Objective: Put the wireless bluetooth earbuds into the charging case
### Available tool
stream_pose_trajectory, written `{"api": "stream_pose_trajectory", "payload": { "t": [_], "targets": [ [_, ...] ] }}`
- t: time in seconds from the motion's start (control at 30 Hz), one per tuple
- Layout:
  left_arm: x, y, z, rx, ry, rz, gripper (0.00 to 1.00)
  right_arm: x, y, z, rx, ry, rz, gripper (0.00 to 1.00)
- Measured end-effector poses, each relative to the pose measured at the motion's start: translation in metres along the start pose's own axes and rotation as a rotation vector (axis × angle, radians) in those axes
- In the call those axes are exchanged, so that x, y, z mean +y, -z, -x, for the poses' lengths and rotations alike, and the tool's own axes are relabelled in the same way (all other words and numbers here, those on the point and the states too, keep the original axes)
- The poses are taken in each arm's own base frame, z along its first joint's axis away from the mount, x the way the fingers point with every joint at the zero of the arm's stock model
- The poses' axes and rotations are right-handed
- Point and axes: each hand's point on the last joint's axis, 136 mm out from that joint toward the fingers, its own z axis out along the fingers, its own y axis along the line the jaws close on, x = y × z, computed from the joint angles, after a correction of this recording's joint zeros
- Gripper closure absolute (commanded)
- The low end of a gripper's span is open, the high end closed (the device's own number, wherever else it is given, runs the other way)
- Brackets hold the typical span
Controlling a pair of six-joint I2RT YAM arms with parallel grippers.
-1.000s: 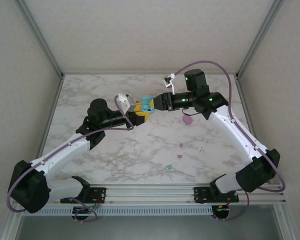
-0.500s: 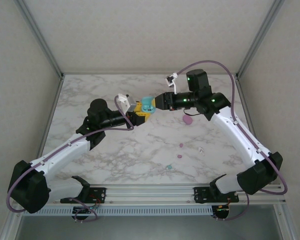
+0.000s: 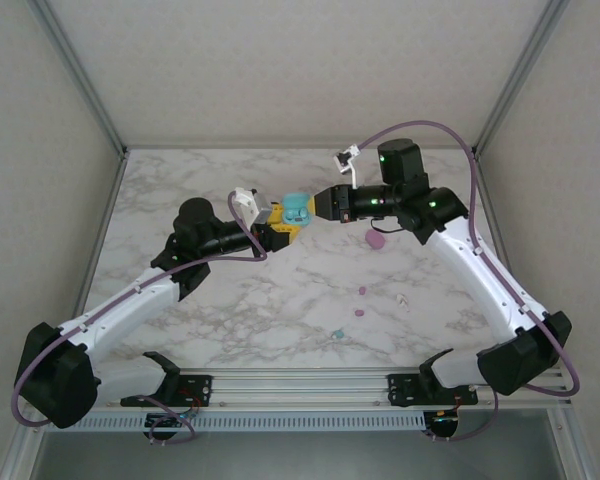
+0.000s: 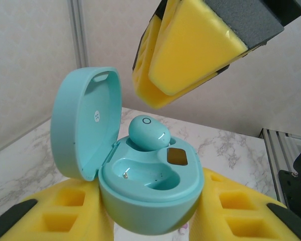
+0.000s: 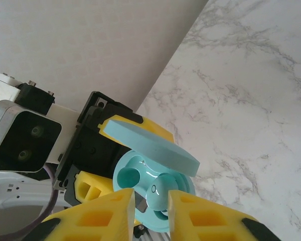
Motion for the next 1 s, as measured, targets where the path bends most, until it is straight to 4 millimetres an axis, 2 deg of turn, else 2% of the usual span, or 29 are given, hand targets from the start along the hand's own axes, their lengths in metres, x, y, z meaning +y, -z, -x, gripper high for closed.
{"api": "stream_pose_trajectory", "payload": {
  "t": [0.43,0.73,0.87,1.0],
  "targets": [
    [-0.001,-0.001,-0.002,0.006,0.004,0.000,0.80,-0.004,-0.013,-0.003,0.041,-0.023,0.022,0.76],
    [0.001,-0.001,-0.001,0.005,0.001,0.013,0.80,-0.001,-0.010,-0.004,0.044,0.001,-0.001,0.68],
    [0.004,0.001,0.001,0.001,-0.003,0.038,0.81,-0.002,0.007,-0.006,0.013,0.034,-0.085,0.66],
    [0.004,0.006,0.007,-0.014,-0.015,0.064,0.80,0.000,0.044,-0.008,-0.074,0.102,-0.214,0.65]
  ]
}}
